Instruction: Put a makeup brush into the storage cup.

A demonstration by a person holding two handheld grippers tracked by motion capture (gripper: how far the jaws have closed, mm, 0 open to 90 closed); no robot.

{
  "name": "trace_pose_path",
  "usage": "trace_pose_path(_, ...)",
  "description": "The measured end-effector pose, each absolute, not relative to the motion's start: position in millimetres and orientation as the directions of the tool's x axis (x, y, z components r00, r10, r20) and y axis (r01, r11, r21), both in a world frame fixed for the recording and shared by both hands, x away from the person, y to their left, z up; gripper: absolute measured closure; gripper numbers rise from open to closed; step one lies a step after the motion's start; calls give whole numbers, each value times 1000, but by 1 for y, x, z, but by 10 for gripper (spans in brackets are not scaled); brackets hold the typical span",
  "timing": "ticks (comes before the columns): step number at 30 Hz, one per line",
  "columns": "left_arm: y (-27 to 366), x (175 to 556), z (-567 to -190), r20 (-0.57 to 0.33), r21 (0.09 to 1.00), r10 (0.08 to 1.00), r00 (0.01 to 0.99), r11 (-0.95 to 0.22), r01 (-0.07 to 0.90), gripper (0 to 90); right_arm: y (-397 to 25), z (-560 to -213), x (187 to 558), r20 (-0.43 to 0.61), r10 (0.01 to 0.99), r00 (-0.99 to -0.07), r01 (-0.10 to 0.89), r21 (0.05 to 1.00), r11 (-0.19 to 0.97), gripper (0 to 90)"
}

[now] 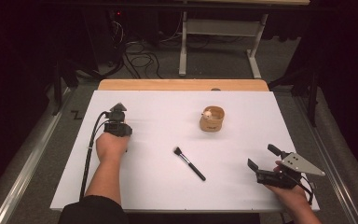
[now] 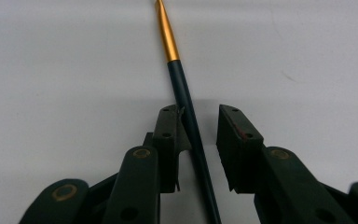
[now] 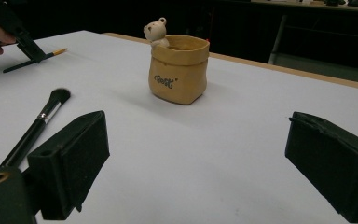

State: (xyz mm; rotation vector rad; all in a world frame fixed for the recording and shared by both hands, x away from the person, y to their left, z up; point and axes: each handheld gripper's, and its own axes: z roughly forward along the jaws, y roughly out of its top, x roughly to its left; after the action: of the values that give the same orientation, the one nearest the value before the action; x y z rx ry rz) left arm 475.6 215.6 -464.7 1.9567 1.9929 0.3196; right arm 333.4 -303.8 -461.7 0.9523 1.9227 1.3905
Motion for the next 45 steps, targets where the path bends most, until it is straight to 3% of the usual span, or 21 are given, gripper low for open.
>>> trace_pose_path(13,216,475,-465,-43,379,999,-1,17,925,827,-303,-463,334,-38,811,-583,218,955,201,66)
trace_pose_path(33,217,470,-464,-12,395,995,96,-83,915,835,-304,-462,334,-34,816,-576,219,956,195,66)
trace_pose_path(45,222,458,-446,-64,500,989,135,-85,862,835,-303,-463,334,-35,813,-581,219,956,197,66)
